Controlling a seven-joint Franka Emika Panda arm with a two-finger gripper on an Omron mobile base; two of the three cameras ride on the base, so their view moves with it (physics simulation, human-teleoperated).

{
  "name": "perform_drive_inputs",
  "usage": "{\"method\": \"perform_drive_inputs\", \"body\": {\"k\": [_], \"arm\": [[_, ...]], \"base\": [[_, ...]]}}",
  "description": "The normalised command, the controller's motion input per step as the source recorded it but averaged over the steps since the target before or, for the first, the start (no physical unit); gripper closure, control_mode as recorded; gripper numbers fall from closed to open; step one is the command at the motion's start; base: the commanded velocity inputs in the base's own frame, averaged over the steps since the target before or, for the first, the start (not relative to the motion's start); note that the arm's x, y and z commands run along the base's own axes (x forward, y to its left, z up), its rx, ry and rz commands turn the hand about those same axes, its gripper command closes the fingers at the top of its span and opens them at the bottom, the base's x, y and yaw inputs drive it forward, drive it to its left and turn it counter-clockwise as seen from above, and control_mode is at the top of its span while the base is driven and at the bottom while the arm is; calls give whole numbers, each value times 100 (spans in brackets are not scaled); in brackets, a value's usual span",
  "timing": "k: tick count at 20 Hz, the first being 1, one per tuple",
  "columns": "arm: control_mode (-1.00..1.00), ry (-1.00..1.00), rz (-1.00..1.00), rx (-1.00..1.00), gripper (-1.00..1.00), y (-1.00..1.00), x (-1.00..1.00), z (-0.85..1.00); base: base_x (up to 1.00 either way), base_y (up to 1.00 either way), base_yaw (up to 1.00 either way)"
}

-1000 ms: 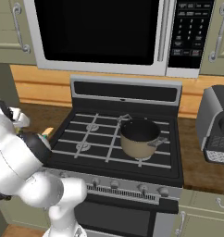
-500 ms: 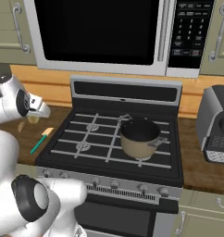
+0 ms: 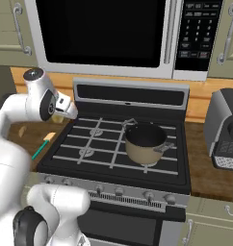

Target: Put the potato and sweet potato in the pot. Retrieve the spatula and lightly stir the vegetables in the pot.

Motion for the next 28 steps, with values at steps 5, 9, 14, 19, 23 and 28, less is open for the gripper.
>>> {"method": "perform_drive_inputs", "body": {"k": [5, 9, 14, 19, 23, 28], "arm": [[-100, 0, -9, 6, 100, -100, 0, 7], [-100, 0, -9, 3, 100, -100, 0, -6], [-100, 0, -12, 1, 100, -100, 0, -32], [-100, 0, -11, 0, 100, -100, 18, -30], [-100, 0, -2, 1, 100, -72, 68, -6], [-100, 4, 0, 0, 100, -40, 75, -10]], "base": [[0, 0, 0], [0, 0, 0], [0, 0, 0], [0, 0, 0], [0, 0, 0], [0, 0, 0]]}}
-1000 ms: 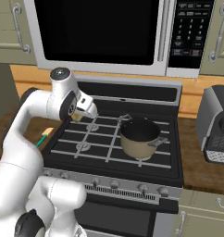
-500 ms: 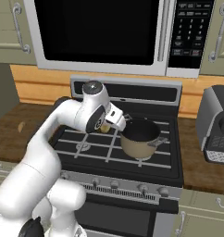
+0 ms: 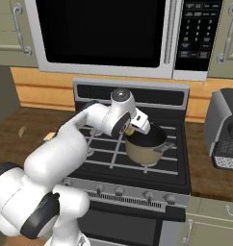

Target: Put the potato and sweet potato in the pot. Retrieve the spatula and lightly stir the vegetables in the pot.

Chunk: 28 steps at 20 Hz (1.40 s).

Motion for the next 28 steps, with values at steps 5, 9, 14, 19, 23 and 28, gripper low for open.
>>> {"method": "perform_drive_inputs", "body": {"k": [5, 9, 14, 19, 23, 28], "arm": [[-100, 8, 0, 0, 100, -29, 33, -43], [-100, 1, 0, 0, 100, -36, 7, -39], [-100, 1, 0, 0, 100, -22, 14, -42], [-100, 0, 0, 0, 100, -7, 6, -37], [-100, 1, 0, 0, 100, 0, 10, -25], [-100, 7, -1, 0, 100, 0, 28, -24]], "base": [[0, 0, 0], [0, 0, 0], [0, 0, 0], [0, 0, 0], [0, 0, 0], [0, 0, 0]]}}
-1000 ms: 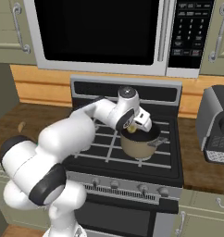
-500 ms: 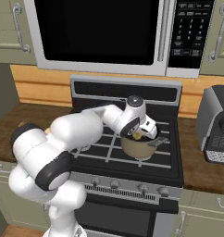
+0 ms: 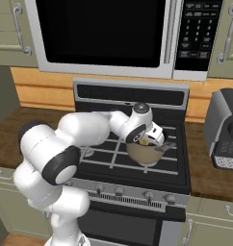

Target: Put the potato and sweet potato in the pot. Retrieve the spatula and lightly stir the vegetables in the pot.

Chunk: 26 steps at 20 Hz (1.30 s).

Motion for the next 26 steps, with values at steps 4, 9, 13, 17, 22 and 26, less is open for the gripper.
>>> {"method": "perform_drive_inputs", "body": {"k": [4, 9, 13, 17, 22, 26], "arm": [[-100, 8, -1, 0, -100, 0, 4, -22], [-100, 0, -1, 0, -100, 1, -39, 1], [-100, -1, 0, 0, -100, 27, -26, 16], [-100, -11, 0, 0, -100, 52, -33, 46], [-100, -20, 0, -3, -100, 81, -67, 96], [-100, -6, 1, -8, -100, 100, -63, 72]], "base": [[0, 0, 0], [0, 0, 0], [0, 0, 0], [0, 0, 0], [0, 0, 0], [0, 0, 0]]}}
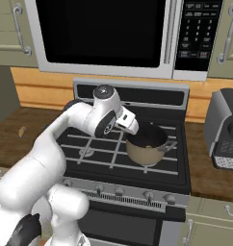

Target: Put the potato and sweet potato in the pot. Retrieve the spatula and lightly stir the vegetables in the pot.

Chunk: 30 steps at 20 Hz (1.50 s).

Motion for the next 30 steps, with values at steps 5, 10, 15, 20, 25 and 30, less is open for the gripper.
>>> {"method": "perform_drive_inputs", "body": {"k": [5, 10, 15, 20, 25, 30], "arm": [[-100, -1, 6, -11, -100, 100, -38, 40], [-100, 3, 13, -12, -100, 100, -5, 0], [-100, 14, 13, -6, -100, 100, 17, -4], [-100, 22, 11, -1, -100, 100, 50, -20], [-100, 19, 10, -2, -100, 100, 31, -35], [-100, 17, 6, -3, -100, 100, 28, -44]], "base": [[0, 0, 0], [0, 0, 0], [0, 0, 0], [0, 0, 0], [0, 0, 0], [0, 0, 0]]}}
